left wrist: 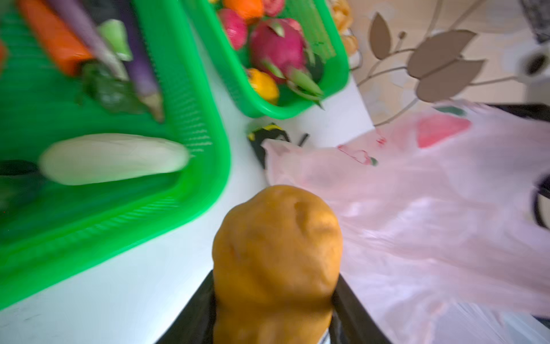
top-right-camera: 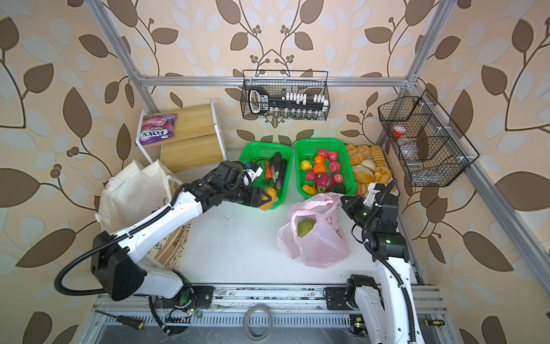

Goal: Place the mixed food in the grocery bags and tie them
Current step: 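Carry the yellow potato into the pink bag and open the left gripper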

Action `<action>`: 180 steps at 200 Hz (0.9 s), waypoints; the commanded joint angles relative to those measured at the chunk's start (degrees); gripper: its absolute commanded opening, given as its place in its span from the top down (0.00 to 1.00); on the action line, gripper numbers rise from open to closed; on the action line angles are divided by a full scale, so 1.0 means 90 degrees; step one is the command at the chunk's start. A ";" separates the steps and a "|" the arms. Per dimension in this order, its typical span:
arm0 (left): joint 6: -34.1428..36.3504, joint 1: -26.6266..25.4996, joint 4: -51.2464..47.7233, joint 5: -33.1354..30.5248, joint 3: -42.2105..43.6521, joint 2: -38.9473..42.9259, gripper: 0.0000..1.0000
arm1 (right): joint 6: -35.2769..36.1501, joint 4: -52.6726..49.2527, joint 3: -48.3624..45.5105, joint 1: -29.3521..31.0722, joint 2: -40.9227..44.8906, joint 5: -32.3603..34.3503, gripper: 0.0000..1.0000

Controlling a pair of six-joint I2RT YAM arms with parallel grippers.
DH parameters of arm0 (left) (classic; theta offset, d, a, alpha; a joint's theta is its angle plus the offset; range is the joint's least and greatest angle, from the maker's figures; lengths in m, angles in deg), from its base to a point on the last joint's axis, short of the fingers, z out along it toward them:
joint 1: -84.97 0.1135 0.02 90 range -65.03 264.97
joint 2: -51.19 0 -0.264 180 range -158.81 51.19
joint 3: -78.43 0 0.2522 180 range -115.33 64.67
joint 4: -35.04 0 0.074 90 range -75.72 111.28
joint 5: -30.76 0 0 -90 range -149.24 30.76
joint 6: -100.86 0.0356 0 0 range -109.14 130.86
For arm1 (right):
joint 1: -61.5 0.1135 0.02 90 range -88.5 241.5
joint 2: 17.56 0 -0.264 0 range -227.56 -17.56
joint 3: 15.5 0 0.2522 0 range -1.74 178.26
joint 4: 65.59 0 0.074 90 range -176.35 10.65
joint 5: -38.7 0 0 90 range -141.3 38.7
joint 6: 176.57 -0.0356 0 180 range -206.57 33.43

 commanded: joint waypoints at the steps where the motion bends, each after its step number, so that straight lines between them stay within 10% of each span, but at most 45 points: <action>1: -0.0231 -0.0316 0.0483 0.0596 0.0165 0.0682 0.52 | -0.0073 0.0107 -0.0124 0.0034 0.0040 -0.0057 1.00; 107: 0.0305 -0.1694 -0.0049 0.1373 -0.0484 0.0259 0.52 | -0.0142 0.0134 -0.0115 0.0039 -0.0014 -0.0039 1.00; 180: -0.0023 -0.1844 0.0676 -0.0542 -0.0945 -0.0509 0.49 | -0.0167 0.0213 -0.0093 0.0074 -0.0017 -0.0060 1.00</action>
